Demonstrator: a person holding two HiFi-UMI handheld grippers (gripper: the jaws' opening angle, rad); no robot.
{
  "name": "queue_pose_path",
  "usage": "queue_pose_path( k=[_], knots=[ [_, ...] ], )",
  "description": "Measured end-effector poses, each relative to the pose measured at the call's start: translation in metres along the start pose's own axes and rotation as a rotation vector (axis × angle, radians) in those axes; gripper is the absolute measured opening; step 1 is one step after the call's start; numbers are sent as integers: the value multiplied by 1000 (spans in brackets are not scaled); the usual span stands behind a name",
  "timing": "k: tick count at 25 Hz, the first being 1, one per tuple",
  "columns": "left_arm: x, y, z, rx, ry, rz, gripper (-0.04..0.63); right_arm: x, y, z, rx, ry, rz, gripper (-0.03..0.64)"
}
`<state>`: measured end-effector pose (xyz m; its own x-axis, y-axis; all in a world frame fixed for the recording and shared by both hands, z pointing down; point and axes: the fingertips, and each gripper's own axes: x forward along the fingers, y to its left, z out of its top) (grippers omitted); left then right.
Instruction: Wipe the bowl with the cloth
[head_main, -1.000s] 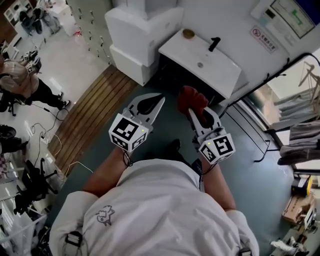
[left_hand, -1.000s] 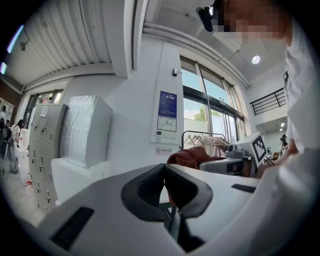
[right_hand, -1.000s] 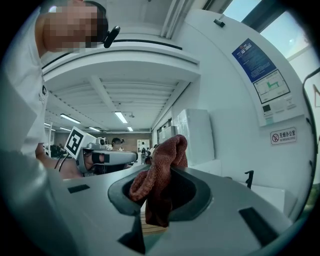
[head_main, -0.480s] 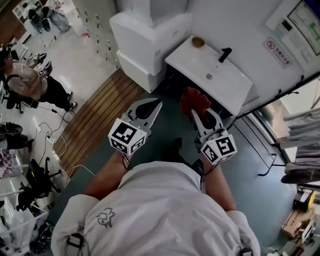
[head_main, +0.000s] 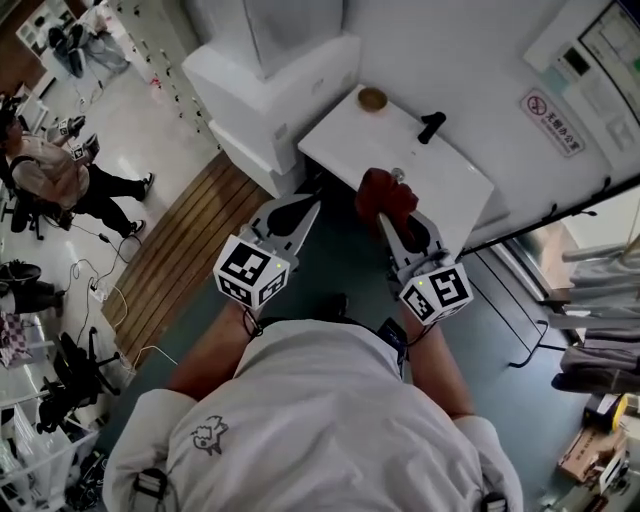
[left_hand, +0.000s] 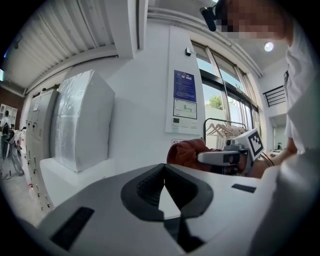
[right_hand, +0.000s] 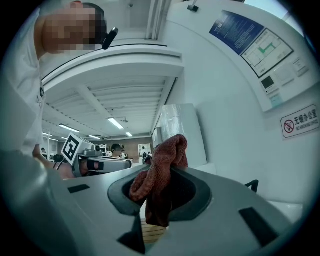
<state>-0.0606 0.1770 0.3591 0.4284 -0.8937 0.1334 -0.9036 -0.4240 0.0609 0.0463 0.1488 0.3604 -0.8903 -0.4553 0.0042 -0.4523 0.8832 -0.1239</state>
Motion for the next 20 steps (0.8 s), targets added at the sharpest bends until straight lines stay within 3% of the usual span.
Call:
queue_pose_path(
  k=[7, 15, 20],
  knots=[
    [67, 7, -4, -8, 30, -38, 14, 8, -58, -1, 10, 11, -21, 94],
    [132, 51, 4, -9, 26, -95, 14, 47, -110, -1, 11, 18, -77, 94],
    [174, 91, 10, 2, 36, -170, 14, 85, -141, 7, 8, 10, -154, 94]
  ],
)
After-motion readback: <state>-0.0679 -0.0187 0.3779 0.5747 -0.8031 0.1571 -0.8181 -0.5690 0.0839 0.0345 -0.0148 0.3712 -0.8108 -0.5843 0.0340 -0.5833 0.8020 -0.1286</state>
